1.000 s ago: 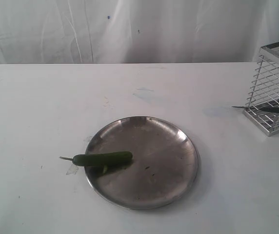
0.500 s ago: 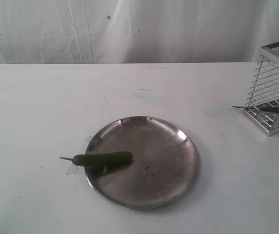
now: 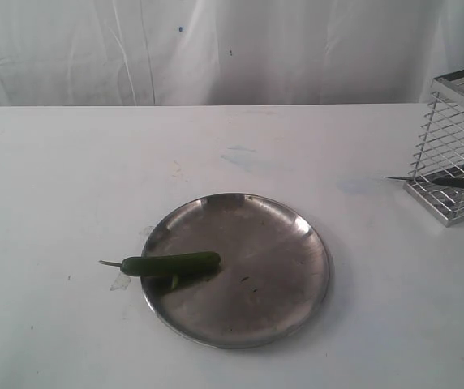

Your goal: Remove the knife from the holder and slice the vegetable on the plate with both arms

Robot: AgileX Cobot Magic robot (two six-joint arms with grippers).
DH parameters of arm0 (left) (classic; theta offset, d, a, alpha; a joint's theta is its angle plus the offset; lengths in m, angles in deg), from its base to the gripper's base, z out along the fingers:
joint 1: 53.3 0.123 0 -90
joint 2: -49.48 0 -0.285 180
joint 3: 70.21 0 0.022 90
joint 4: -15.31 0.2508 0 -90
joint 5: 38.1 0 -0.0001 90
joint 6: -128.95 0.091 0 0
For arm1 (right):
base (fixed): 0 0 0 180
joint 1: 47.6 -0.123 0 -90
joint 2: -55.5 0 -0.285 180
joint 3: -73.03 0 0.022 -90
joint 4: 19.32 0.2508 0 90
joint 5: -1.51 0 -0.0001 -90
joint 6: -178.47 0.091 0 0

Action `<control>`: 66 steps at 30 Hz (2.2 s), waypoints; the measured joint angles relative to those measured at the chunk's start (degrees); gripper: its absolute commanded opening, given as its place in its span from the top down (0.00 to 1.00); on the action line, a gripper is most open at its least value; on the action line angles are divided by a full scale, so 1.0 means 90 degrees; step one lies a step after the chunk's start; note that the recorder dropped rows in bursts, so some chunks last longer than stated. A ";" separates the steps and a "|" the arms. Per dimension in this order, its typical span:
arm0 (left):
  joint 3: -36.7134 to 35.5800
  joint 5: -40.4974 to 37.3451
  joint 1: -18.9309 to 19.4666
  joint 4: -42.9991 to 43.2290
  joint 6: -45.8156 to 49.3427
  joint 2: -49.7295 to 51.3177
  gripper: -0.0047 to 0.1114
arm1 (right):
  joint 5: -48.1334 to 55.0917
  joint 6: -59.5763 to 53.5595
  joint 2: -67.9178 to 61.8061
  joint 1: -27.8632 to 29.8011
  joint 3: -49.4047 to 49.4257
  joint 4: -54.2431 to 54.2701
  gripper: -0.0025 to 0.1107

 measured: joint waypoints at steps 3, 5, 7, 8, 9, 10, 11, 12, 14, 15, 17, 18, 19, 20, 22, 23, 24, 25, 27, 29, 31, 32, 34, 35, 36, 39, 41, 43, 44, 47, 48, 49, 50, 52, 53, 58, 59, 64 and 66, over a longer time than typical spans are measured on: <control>0.0000 0.0000 0.0000 0.0000 0.0000 0.0000 0.96 | 0.1594 -0.2724 -0.1704 0.0000 -0.0830 -0.0343 0.98; 0.0000 0.0000 0.0000 0.0000 0.0000 0.0000 0.96 | 0.3152 -0.3206 -0.3119 0.0000 -0.0955 -0.0313 0.98; 0.0000 0.0000 0.0000 0.0000 0.0000 0.0000 0.96 | 0.4908 -0.2889 -0.4731 0.0000 -0.1118 0.0000 0.98; 0.0000 0.0000 0.0000 0.0000 0.0000 0.0000 0.96 | 0.5934 -0.2467 -0.5485 0.0000 -0.1274 0.0337 0.98; 0.0000 0.0000 0.0000 0.0000 0.0000 0.0000 0.96 | 0.6577 -0.2323 -0.5927 0.0000 -0.1428 0.0571 0.98; 0.0000 0.0000 0.0000 0.0000 0.0000 0.0000 0.96 | 0.7296 -0.2281 -0.6344 0.0000 -0.1675 0.0909 0.98; 0.0000 0.0000 0.0000 0.0000 0.0000 0.0000 0.96 | 0.7608 -0.2404 -0.6457 0.0000 -0.1871 0.1030 0.98; 0.0000 0.0000 0.0000 0.0000 0.0000 0.0000 0.96 | 0.8043 -0.2544 -0.6511 0.0000 -0.2132 0.1127 0.98; 0.0000 0.0000 0.0000 0.0000 0.0000 0.0000 0.96 | 0.8339 -0.2627 -0.6450 0.0000 -0.2442 0.1154 0.98; 0.0000 0.0000 0.0000 0.0000 0.0000 0.0000 0.96 | 0.8401 -0.2605 -0.6422 0.0000 -0.2587 0.1160 0.98; 0.0000 0.0000 0.0000 0.0000 0.0000 0.0000 0.96 | 0.8461 -0.2480 -0.6467 0.0000 -0.2872 0.1160 0.95; 0.0000 0.0000 0.0000 0.0000 0.0000 0.0000 0.96 | 0.8527 -0.2382 -0.6552 0.0056 -0.3025 0.1160 0.94; 0.0000 0.0000 0.0000 0.0000 0.0000 0.0000 0.96 | 0.8647 -0.2254 -0.6668 0.0139 -0.3202 0.1205 0.93; 0.0000 0.0000 0.0000 0.0000 0.0000 0.0000 0.96 | 0.8787 -0.2151 -0.6776 0.0231 -0.3349 0.1267 0.92; 0.0000 0.0000 0.0000 0.0000 -0.0009 0.0000 0.96 | 0.9341 -0.2054 -0.7051 0.0519 -0.3703 0.1644 0.91; 0.0000 0.0000 0.0000 0.0000 -0.0009 0.0000 0.96 | 0.9709 -0.2247 -0.7145 0.0668 -0.3817 0.1982 0.91; 0.0000 0.0000 0.0000 0.0000 -0.0009 0.0000 0.96 | 1.0072 -0.2539 -0.7241 0.0809 -0.3929 0.2381 0.91; 0.0000 0.0000 0.0000 0.0000 -0.0009 0.0000 0.96 | 1.0372 -0.2824 -0.7309 0.0946 -0.4007 0.2807 0.91; 0.0000 0.0000 0.0000 0.0000 -0.0009 0.0000 0.96 | 1.0641 -0.3121 -0.7365 0.1206 -0.4077 0.3568 0.91; 0.0000 0.0000 0.0000 0.0000 -0.0009 0.0000 0.96 | 1.0684 -0.3189 -0.7379 0.1536 -0.4101 0.4163 0.91; 0.0000 0.0000 0.0000 0.0000 -0.0009 0.0000 0.96 | 1.0722 -0.3219 -0.7441 0.1965 -0.4108 0.4555 0.91; 0.0000 0.0000 0.0000 0.0000 -0.0009 0.0000 0.96 | 1.0751 -0.3219 -0.7511 0.2163 -0.4114 0.4674 0.91; 0.0000 0.0000 0.0000 0.0000 -0.0009 0.0000 0.96 | 1.0765 -0.3278 -0.7705 0.2449 -0.4075 0.4904 0.91; 0.0000 0.0000 0.0000 0.0000 -0.0009 0.0000 0.96 | 1.0815 -0.3403 -0.7852 0.2527 -0.4000 0.5016 0.91; 0.0000 0.0000 0.0000 0.0000 -0.0009 0.0000 0.96 | 1.0893 -0.3565 -0.8021 0.2556 -0.3934 0.5121 0.91; 0.0000 0.0000 0.0000 0.0000 -0.0009 0.0000 0.96 | 1.1245 -0.4684 -0.8648 0.2500 -0.3778 0.6081 0.88; 0.0000 0.0000 0.0000 0.0000 -0.0009 0.0000 0.96 | 1.1271 -0.4991 -0.8752 0.2489 -0.3778 0.6294 0.74; 0.0000 0.0000 0.0000 0.0000 -0.0009 0.0000 0.96 | 1.1289 -0.5085 -0.8896 0.2489 -0.3778 0.6094 0.62; 0.0000 0.0000 0.0000 0.0000 -0.0009 0.0000 0.96 | 1.1324 -0.5100 -0.8958 0.2489 -0.3778 0.6033 0.57; 0.0000 0.0000 0.0000 0.0000 -0.0009 0.0000 0.96 | 1.1385 -0.5111 -0.9359 0.2322 -0.3778 0.5811 0.56; 0.0000 0.0000 0.0000 0.0000 -0.0009 0.0000 0.96 | 1.1350 -0.4972 -0.9406 0.2292 -0.3778 0.5796 0.56; 0.0000 0.0000 0.0000 0.0000 -0.0009 0.0000 0.96 | 1.1312 -0.4859 -0.9421 0.2286 -0.3778 0.5796 0.56; 0.0000 0.0000 0.0000 0.0000 -0.0009 0.0000 0.96 | 1.1164 -0.4707 -0.9421 0.2301 -0.3778 0.5727 0.56; 0.0000 0.0000 0.0000 0.0000 -0.0009 0.0000 0.96 | 1.0967 -0.4560 -0.9421 0.2365 -0.3778 0.5529 0.56; 0.0000 0.0000 0.0000 0.0000 -0.0009 0.0000 0.96 | 1.0864 -0.4513 -0.9421 0.2410 -0.3778 0.5468 0.56; 0.0000 0.0000 0.0000 0.0000 -0.0009 0.0000 0.96 | 1.0332 -0.4380 -0.9447 0.2482 -0.3778 0.5381 0.56; 0.0000 0.0000 0.0000 0.0000 -0.0009 0.0000 0.96 | 1.0250 -0.4380 -0.9447 0.2482 -0.3778 0.5381 0.56; 0.0000 0.0000 0.0000 0.0000 -0.0009 0.0000 0.96 | 0.9812 -0.4350 -0.9447 0.2482 -0.3778 0.5381 0.56; 0.0000 0.0000 0.0000 0.0000 -0.0009 0.0000 0.96 | 0.9655 -0.4350 -0.9447 0.2482 -0.3778 0.5409 0.56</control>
